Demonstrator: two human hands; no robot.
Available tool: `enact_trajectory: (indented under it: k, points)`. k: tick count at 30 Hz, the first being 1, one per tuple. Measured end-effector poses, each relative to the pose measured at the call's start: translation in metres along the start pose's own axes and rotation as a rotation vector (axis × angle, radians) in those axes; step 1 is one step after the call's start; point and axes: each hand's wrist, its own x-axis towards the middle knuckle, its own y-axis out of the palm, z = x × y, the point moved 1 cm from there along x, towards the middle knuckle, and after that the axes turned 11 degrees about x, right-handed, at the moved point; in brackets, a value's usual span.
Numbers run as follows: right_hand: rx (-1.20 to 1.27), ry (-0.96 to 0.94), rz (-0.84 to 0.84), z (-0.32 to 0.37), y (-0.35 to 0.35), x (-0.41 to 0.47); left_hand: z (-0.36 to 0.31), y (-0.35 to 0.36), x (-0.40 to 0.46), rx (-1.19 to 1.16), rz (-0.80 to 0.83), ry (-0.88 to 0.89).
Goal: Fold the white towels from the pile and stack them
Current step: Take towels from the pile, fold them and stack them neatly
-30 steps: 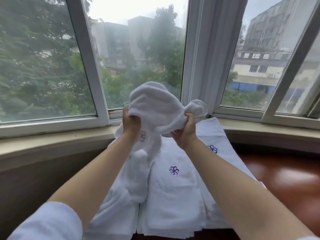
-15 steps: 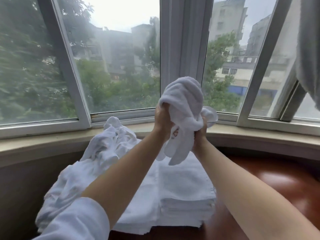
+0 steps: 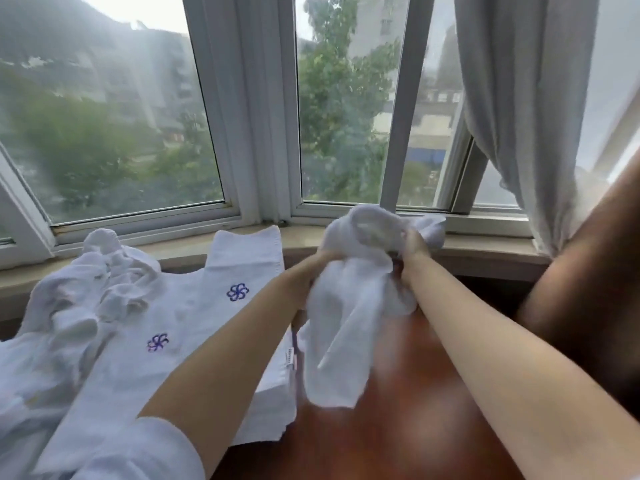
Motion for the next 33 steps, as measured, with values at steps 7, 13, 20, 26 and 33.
enact_trajectory:
  k: [7, 13, 20, 26, 33]
  points:
    - [-0.69, 0.266, 0.02, -0.086, -0.105, 0.044, 0.134, 0.038, 0.039, 0.584, -0.328, -0.406]
    - [-0.665, 0.47, -0.149, -0.181, -0.15, 0.044, 0.202, 0.066, 0.042, 0.798, -0.048, -0.492]
    - [-0.543, 0.547, -0.236, -0.213, -0.15, 0.025, 0.204, 0.057, 0.039, 0.471, 0.035, -0.448]
    - [-0.935, 0.199, -0.646, -0.148, -0.204, 0.009, 0.234, 0.066, 0.031, 0.373, -0.397, -0.579]
    - [-0.846, 0.108, -0.696, -0.152, -0.243, -0.005, 0.252, 0.071, 0.019, 0.342, -0.258, -0.633]
